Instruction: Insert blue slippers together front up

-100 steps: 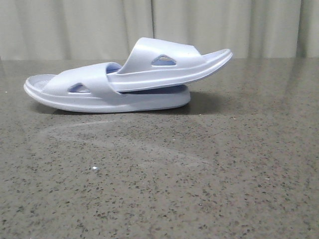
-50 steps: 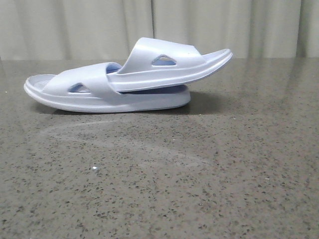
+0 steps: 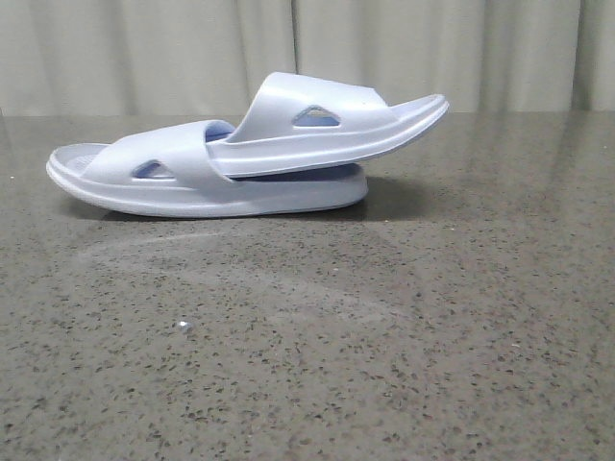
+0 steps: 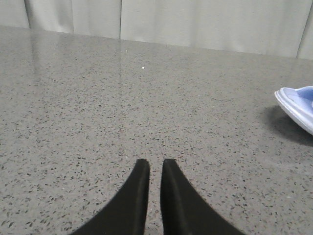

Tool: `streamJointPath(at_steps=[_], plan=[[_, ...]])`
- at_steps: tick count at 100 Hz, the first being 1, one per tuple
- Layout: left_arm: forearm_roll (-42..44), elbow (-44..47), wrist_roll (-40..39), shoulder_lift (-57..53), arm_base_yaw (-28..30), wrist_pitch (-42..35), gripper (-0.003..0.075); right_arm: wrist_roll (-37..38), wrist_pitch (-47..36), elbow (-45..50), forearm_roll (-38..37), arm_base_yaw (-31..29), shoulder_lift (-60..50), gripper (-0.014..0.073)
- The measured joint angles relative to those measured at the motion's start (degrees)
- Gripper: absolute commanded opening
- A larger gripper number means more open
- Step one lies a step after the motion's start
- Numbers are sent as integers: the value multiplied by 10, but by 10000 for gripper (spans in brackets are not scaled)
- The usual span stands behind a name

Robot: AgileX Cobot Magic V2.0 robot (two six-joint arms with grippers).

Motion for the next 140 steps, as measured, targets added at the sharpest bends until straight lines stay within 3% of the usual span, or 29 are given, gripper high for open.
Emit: streamJointPath(at_steps=[12, 18, 33, 47, 78, 140], plan=[[0, 0, 0, 0, 0, 0, 15, 31, -70, 0, -98, -2, -23, -78], [0, 0, 0, 0, 0, 0, 15, 105, -101, 0, -193, -9, -37, -78], [0, 0, 0, 0, 0, 0, 15, 336, -139, 0, -523, -45, -68, -78], [0, 0, 0, 0, 0, 0, 15, 422, -147, 5, -640, -92, -100, -78], [1, 0, 0, 0, 0, 0, 15, 440, -161, 54, -663, -146, -186, -78], [1, 0, 0, 0, 0, 1, 15, 441, -21, 54, -653, -191, -213, -78]])
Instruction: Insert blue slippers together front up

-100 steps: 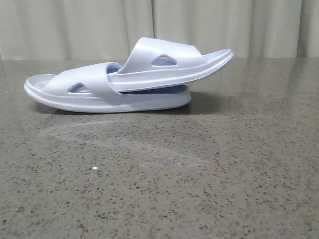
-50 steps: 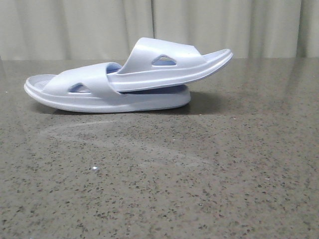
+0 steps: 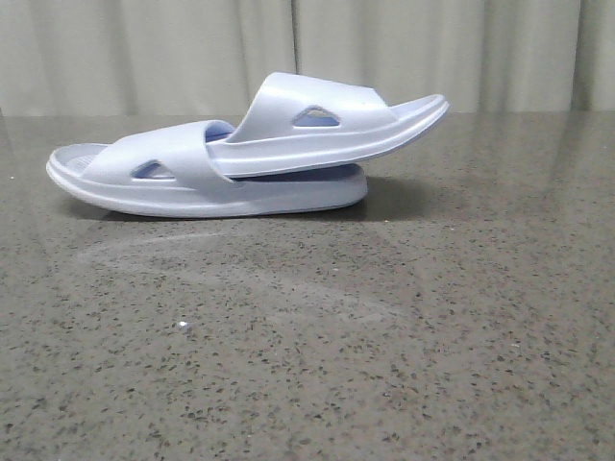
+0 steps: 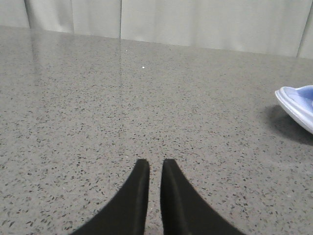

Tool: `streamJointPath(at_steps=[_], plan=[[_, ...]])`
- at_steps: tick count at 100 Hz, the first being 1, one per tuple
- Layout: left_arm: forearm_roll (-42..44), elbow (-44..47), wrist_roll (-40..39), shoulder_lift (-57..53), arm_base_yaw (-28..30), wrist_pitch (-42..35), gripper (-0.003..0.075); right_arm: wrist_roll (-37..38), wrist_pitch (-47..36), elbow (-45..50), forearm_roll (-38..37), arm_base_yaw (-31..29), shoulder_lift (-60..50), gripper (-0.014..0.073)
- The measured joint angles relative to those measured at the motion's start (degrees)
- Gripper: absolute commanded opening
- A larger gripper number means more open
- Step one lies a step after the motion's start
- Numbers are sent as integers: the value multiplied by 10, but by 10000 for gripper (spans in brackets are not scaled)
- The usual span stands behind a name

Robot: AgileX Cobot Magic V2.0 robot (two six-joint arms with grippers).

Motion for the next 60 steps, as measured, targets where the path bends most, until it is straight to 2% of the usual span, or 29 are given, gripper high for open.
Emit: streamJointPath(at_steps=[60], plan=[[0, 0, 0, 0, 0, 0, 15, 1, -34, 0, 0, -3, 0, -78]])
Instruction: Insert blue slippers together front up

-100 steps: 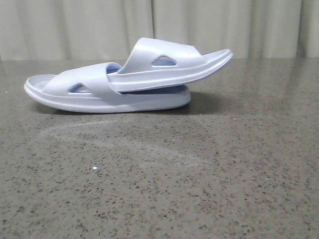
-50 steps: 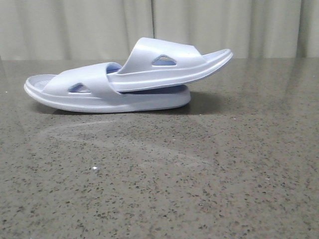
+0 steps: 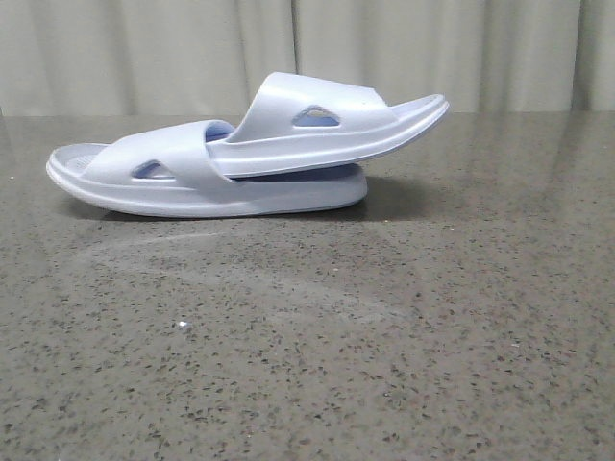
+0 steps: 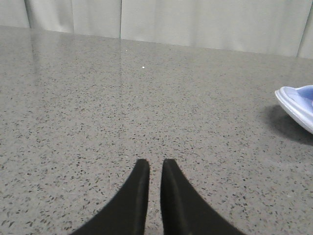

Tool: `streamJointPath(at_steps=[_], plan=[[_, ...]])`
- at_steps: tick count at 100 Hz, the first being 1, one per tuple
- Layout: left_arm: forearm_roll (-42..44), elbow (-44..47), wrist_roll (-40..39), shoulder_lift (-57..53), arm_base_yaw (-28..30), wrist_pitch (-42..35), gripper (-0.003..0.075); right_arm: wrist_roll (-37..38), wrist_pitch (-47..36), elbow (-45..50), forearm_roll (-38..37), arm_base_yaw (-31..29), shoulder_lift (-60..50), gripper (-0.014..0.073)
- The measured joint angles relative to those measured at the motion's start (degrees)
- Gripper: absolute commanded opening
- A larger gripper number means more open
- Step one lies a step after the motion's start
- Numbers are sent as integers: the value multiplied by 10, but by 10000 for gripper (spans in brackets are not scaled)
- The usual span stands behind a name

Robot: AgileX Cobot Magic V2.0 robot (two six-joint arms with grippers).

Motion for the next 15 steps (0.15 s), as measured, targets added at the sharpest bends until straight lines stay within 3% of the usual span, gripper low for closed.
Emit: streamJointPath(at_steps=[15], plan=[[0, 0, 0, 0, 0, 0, 15, 0, 0, 0, 0, 0, 0, -78]])
